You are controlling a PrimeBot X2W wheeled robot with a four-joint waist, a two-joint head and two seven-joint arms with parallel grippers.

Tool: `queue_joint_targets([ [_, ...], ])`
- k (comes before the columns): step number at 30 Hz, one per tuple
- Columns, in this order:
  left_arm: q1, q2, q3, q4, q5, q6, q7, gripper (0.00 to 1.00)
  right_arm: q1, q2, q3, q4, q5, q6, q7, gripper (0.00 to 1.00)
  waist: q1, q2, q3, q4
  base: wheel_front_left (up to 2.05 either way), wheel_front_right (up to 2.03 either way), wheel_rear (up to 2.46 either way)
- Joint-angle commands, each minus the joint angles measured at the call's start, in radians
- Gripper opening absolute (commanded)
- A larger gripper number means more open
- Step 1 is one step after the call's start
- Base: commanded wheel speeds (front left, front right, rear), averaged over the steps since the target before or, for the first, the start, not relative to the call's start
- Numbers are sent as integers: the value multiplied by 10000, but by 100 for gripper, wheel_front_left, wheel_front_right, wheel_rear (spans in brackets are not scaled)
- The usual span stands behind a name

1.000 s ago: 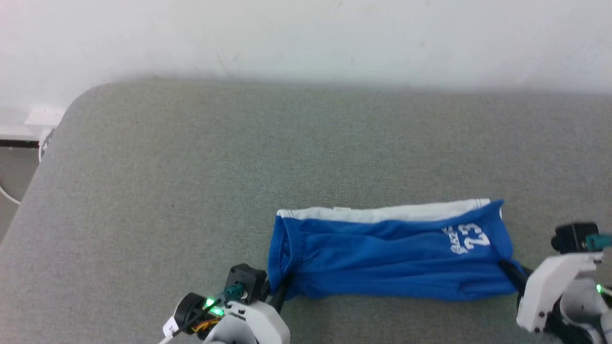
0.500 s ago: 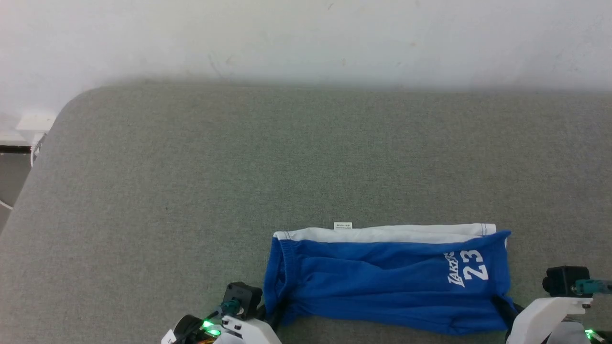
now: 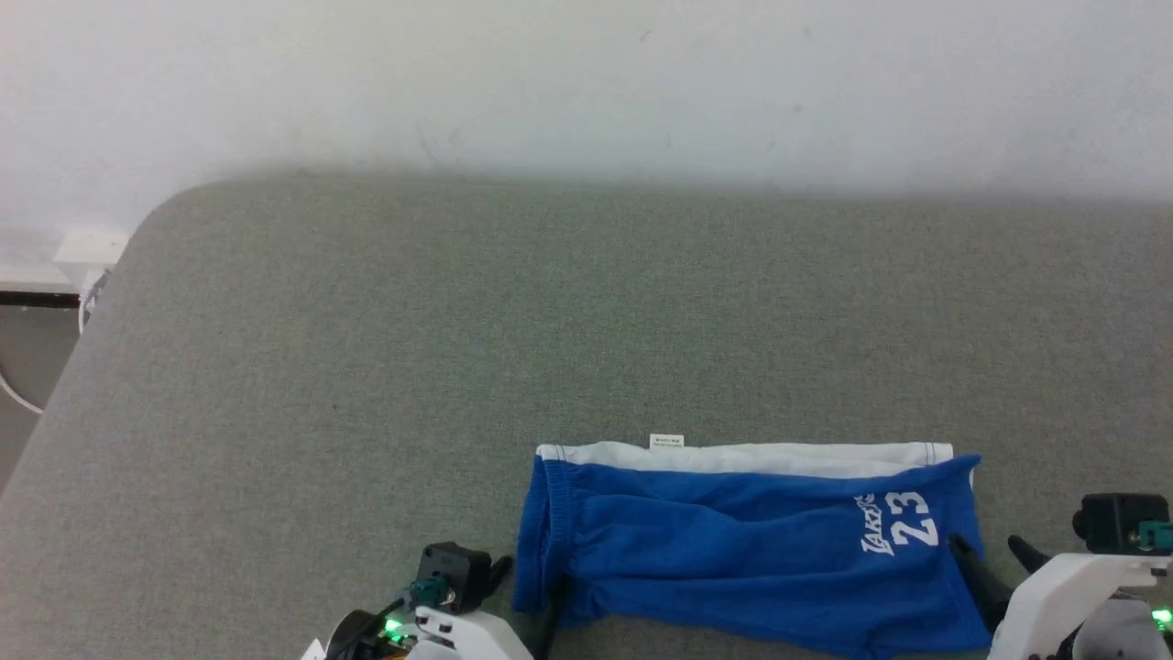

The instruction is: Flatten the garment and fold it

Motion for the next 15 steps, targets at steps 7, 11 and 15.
queue_joint_targets([
  [7, 478, 348, 396, -1029, -92, 104, -1020, 100, 142, -183, -399, -1375, -150, -7, -182, 100, -1, 0, -419, 255, 0, 0, 0],
  [11, 726, 288, 1032, -1794, -281, 451, -2100, 100, 260, -174, -506, -1706, -419, -7, -274, 100, -1, 0, -424, 356, 0, 0, 0],
  [15, 880, 147, 1801, -2442, 67, 872, -2677, 100, 339, -121, -519, -1651, -678, -7, -315, 100, -1, 0, -309, 466, 0, 0, 0],
])
